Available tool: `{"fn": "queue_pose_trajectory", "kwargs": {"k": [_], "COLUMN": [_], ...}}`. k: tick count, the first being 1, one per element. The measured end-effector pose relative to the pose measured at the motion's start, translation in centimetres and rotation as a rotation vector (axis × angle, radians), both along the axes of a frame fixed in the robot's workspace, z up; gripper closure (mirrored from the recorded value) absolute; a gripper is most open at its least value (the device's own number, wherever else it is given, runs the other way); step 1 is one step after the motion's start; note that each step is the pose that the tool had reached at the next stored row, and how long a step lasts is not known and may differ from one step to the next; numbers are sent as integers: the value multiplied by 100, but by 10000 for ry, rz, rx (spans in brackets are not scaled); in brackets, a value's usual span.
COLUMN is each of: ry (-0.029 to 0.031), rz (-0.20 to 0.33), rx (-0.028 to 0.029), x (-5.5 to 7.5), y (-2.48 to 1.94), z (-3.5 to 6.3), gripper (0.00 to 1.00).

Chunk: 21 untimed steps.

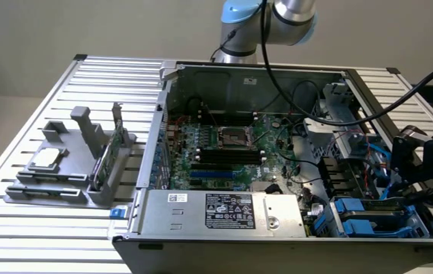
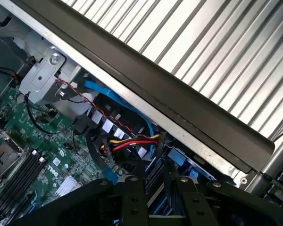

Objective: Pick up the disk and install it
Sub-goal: 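Insert the first disk wire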

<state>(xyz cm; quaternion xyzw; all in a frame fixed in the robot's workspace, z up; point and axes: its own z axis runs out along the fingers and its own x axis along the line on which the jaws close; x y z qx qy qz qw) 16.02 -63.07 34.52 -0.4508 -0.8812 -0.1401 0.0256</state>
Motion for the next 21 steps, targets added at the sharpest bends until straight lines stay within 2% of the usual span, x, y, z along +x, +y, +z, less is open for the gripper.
{"fn": "queue_pose_trajectory", "kwargs": {"k": [2, 6, 15, 21], "ry": [26, 72, 72, 82], "rz": [-19, -58, -522, -747], "rx": [80, 199, 323, 564], "x": [6, 17, 19, 20], "y": [-1, -11, -27, -27], "z": [-11, -35, -81, -97], "gripper": [70, 70, 70, 70]}}
